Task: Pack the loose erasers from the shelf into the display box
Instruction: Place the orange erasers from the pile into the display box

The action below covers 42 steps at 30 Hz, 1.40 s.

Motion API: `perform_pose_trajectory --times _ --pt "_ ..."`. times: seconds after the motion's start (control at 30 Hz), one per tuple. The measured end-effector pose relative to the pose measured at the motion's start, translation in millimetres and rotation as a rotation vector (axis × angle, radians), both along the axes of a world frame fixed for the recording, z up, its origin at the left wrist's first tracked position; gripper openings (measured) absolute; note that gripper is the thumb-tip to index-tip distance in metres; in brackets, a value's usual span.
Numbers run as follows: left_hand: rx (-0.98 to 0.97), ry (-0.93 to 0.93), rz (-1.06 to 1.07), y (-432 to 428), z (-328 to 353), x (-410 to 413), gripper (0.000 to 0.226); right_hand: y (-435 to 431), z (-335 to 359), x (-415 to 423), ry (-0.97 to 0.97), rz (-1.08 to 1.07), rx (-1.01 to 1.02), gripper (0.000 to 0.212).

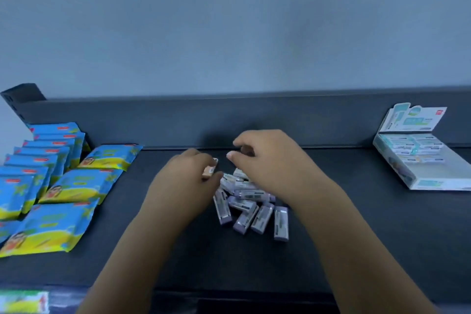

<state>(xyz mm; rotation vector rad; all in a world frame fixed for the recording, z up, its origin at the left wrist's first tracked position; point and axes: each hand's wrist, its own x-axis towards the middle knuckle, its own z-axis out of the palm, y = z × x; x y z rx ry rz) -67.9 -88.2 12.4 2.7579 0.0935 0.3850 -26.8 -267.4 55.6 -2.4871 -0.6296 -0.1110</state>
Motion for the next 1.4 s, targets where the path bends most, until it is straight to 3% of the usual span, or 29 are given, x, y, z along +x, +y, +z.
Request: perform_pose_trajectory --times 0.1,0.3,0.4,0.6,0.7,0.77,0.83,0.9,1.0,1.23,1.4 --pt "0.116 0.079 0.036 19 3 30 0.027 32 -4 36 -0.014 -0.068 -0.121 0.029" --pt "0.111 0.221 -0.003 28 -8 60 0.039 61 -30 77 0.124 -0.269 -0.349 0.033" --pt "0.099 0.232 -0.022 27 -12 66 0.044 68 -39 80 0.149 -0.352 -0.394 0.030" --pt "0.050 0.213 -0.023 27 -7 72 0.031 81 -39 80 0.127 -0.412 -0.364 0.015" --pt "-0.012 0.125 -0.048 33 -9 74 0.033 81 -34 72 0.073 -0.408 -0.191 0.006" --pt "-0.060 0.057 -0.087 36 -6 74 0.031 78 -25 60 0.047 -0.436 0.068 0.022" --pt "-0.085 0.001 -0.123 37 2 70 0.028 76 -14 46 0.048 -0.459 0.303 0.017" --pt "-0.058 -0.051 -0.144 39 14 63 0.024 75 -5 37 0.041 -0.471 0.337 0.006" --pt "-0.001 -0.048 -0.142 40 30 54 0.015 72 7 27 0.075 -0.511 0.342 0.015" --pt "0.042 0.004 -0.178 45 52 35 0.015 55 11 4 0.207 -0.506 0.742 0.002" --pt "0.055 -0.004 -0.202 39 43 28 0.015 32 1 -2 0.391 -0.393 0.995 0.023"
